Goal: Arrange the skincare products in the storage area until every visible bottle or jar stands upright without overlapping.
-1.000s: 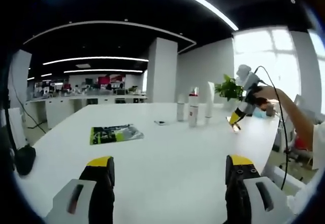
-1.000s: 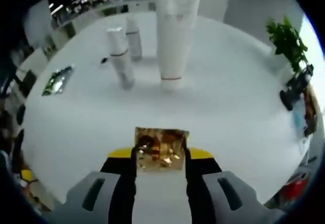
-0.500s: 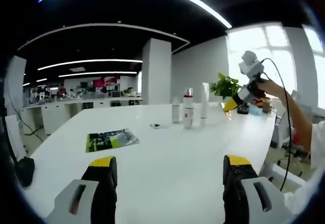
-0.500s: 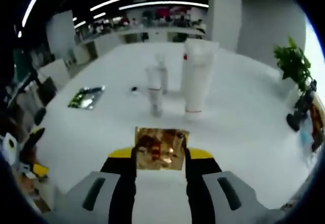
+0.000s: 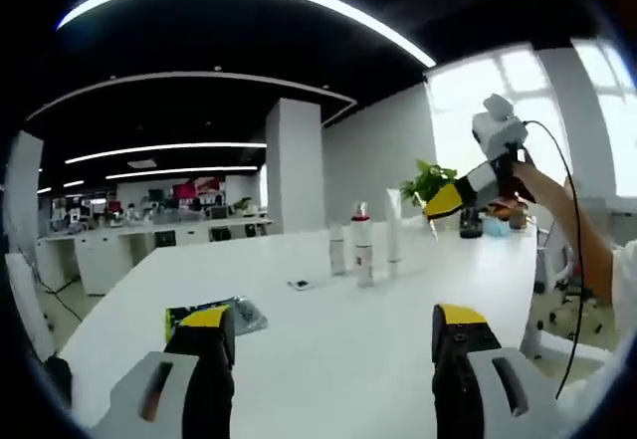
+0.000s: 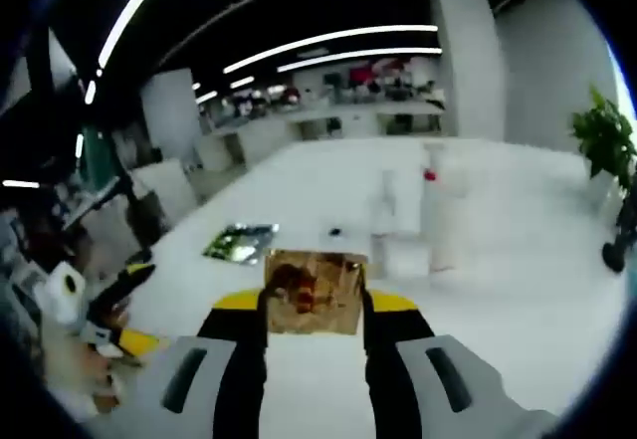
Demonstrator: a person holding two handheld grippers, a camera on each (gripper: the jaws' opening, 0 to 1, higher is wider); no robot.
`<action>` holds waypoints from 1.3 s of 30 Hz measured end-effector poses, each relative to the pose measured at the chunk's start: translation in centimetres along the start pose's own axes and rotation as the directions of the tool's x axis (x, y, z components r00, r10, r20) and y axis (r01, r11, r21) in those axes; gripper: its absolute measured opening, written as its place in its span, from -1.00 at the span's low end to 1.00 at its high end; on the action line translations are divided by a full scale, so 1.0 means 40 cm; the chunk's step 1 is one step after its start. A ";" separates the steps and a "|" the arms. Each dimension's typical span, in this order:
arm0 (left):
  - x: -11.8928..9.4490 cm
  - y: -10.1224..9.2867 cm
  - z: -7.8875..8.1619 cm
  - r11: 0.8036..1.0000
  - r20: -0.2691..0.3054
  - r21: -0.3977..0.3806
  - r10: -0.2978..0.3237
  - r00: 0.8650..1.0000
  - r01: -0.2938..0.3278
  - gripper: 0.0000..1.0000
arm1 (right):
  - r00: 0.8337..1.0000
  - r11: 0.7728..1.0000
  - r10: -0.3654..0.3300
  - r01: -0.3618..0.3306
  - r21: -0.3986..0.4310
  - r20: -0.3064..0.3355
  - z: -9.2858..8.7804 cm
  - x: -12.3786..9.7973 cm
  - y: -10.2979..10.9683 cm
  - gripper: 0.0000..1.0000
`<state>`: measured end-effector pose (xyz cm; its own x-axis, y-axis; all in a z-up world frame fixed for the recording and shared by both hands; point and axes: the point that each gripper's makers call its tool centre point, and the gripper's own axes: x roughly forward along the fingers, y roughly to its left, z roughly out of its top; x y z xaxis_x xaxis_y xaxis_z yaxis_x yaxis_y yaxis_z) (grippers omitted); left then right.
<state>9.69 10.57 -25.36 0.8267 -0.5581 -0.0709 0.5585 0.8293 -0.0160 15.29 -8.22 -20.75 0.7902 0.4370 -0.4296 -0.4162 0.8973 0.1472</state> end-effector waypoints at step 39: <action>0.250 -0.174 0.158 0.941 0.183 0.059 -0.337 0.923 0.332 -1.00 | 0.901 0.906 0.338 -0.389 0.164 0.273 0.073 0.042 0.142 -0.24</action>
<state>14.50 -0.96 -19.65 0.5876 -0.7998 0.1228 0.8043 0.5939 0.0200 15.56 -2.21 -18.02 0.6938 0.7139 -0.0944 -0.6114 0.6533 0.4466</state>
